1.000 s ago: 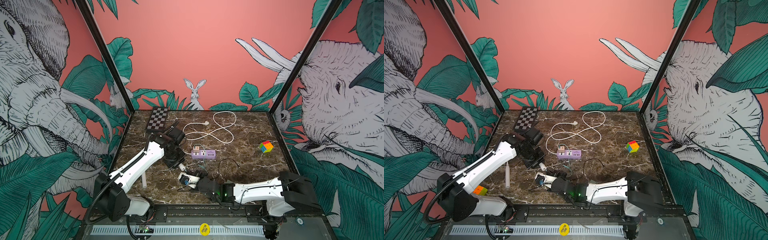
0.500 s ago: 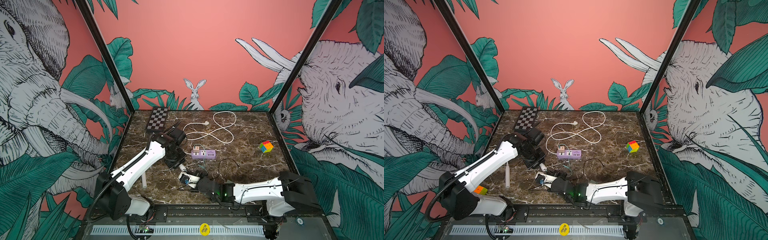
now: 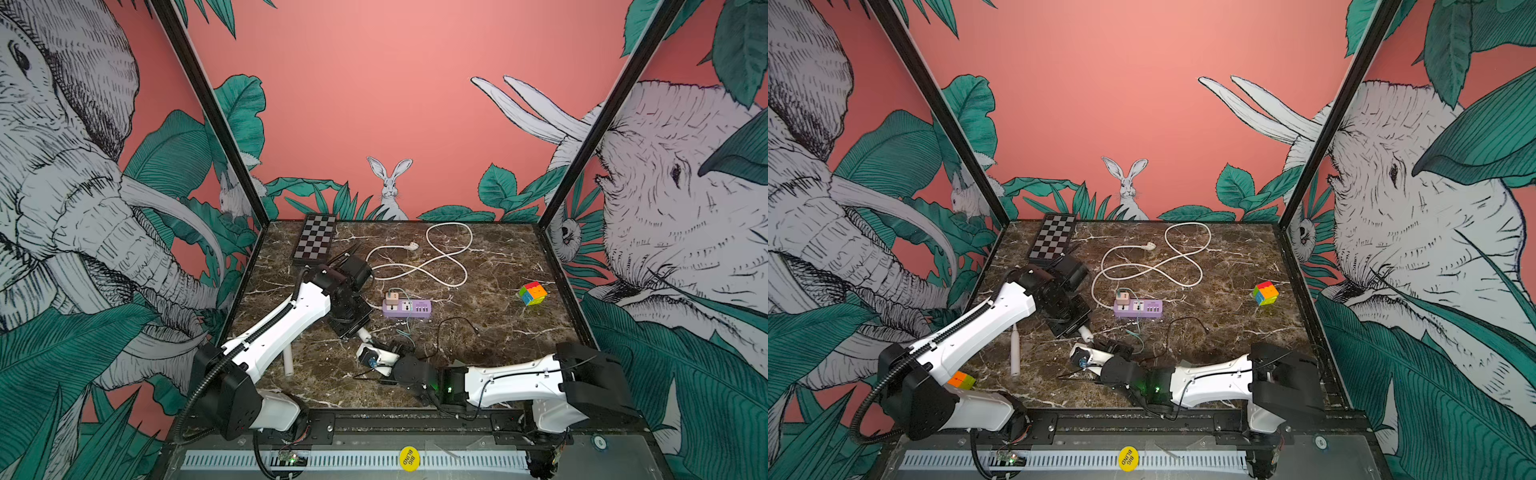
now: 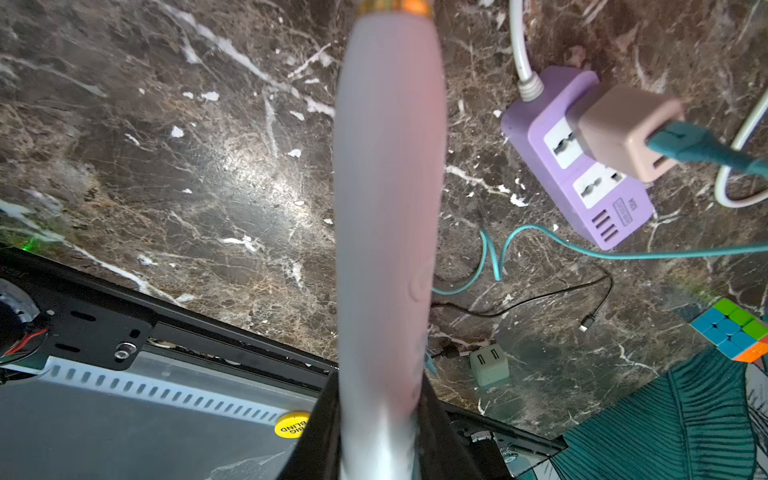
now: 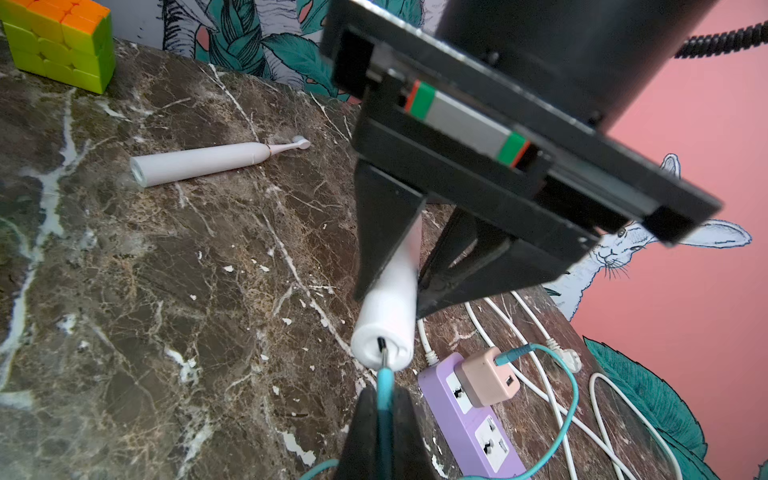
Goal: Charge the electric toothbrush
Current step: Insert the charging cable into the electric toothbrush.
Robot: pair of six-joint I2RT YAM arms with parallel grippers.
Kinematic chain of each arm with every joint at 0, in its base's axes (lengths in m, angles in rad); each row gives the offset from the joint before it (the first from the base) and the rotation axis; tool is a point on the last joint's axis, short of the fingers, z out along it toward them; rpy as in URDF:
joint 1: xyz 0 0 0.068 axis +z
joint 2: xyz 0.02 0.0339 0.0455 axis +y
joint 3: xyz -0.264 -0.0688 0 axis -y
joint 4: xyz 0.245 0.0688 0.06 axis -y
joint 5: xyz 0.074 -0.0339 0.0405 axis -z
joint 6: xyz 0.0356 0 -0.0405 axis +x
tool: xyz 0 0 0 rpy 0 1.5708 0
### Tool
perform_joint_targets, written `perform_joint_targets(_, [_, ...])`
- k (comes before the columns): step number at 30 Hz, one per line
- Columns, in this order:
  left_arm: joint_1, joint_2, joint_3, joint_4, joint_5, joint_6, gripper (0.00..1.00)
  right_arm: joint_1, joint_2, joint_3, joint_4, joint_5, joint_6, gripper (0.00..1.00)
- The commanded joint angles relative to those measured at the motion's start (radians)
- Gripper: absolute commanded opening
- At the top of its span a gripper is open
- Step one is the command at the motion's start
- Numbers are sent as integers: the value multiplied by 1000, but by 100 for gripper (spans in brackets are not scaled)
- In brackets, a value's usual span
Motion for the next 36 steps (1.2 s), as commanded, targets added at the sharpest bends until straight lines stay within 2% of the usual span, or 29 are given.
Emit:
perform_joint_targets(1, [-8, -2, 14, -55, 19, -10, 0, -4, 19, 32, 49, 36, 5, 0])
perform_joint_targets(36, [-9, 15, 11, -63, 22, -10, 0, 11, 18, 29, 56, -12, 47, 0])
